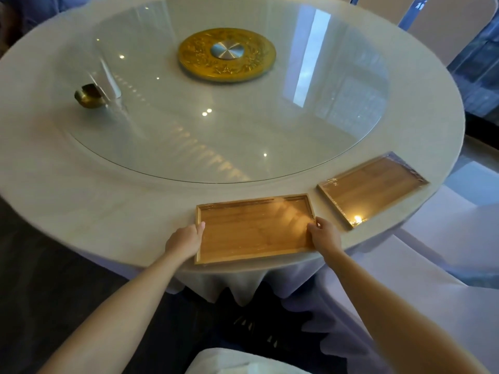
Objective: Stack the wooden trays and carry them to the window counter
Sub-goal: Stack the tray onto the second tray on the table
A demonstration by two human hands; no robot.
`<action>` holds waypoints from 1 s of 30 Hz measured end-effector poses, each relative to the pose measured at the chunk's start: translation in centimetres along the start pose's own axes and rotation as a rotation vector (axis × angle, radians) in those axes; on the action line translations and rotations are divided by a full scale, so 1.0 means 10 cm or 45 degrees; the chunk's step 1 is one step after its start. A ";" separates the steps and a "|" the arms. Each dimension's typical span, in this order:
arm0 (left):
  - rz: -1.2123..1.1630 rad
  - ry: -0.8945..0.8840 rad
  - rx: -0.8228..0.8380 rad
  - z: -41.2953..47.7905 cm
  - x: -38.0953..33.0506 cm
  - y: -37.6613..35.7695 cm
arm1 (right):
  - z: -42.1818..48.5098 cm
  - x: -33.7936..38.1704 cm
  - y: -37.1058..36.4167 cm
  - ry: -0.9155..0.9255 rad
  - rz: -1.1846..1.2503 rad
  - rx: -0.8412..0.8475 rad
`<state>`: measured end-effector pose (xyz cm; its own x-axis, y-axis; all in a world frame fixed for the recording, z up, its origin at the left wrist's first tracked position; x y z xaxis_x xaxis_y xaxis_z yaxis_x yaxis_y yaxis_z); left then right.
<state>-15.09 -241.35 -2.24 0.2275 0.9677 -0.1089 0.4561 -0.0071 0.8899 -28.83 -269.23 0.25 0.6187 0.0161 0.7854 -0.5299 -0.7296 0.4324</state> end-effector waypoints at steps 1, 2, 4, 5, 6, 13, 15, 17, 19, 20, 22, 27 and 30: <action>0.001 0.002 -0.004 0.01 -0.01 0.00 | 0.00 0.00 0.00 -0.011 -0.006 0.005; 0.006 0.004 -0.008 0.01 -0.01 0.00 | 0.00 0.00 0.00 -0.024 -0.006 0.014; 0.020 0.002 -0.013 0.02 -0.01 0.00 | 0.00 -0.01 0.00 -0.047 -0.004 0.033; 0.029 -0.002 -0.015 0.02 -0.02 0.00 | 0.00 -0.01 0.00 -0.060 0.007 0.038; 0.039 -0.007 -0.019 0.03 -0.02 0.00 | 0.00 -0.03 0.00 -0.076 0.032 0.039; 0.017 0.012 0.062 0.07 -0.05 -0.05 | -0.02 -0.15 -0.02 -0.181 0.079 0.043; -0.002 0.015 0.072 0.07 -0.05 -0.06 | -0.01 -0.16 -0.02 -0.181 0.063 0.040; -0.017 0.022 0.061 0.08 -0.05 -0.07 | 0.00 -0.16 -0.03 -0.171 0.056 0.024; -0.022 0.034 0.038 0.08 -0.07 -0.05 | 0.02 -0.16 -0.03 -0.164 0.036 0.007; -0.021 0.039 0.024 0.08 -0.08 -0.05 | 0.02 -0.16 -0.04 -0.162 0.027 0.001; -0.027 0.038 0.011 0.08 -0.09 -0.04 | 0.03 -0.17 -0.05 -0.159 0.027 -0.019; -0.008 0.019 -0.051 0.09 -0.08 0.00 | 0.02 -0.20 -0.09 -0.183 0.071 -0.076; 0.007 -0.031 -0.133 0.14 -0.11 0.10 | -0.01 -0.20 -0.08 -0.165 0.153 -0.103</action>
<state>-13.71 -242.72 -1.84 0.2510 0.9614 -0.1131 0.3631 0.0148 0.9316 -29.70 -268.61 -1.66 0.6147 -0.1599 0.7724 -0.6464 -0.6632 0.3772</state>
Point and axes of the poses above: each hand's wrist, its own z-axis towards the middle knuckle, its own y-axis out of the back of the hand, x = y × z, the point moved 2 cm from there along z, towards the middle knuckle, and after that the axes turned 12 degrees about z, right-handed, at the moved point
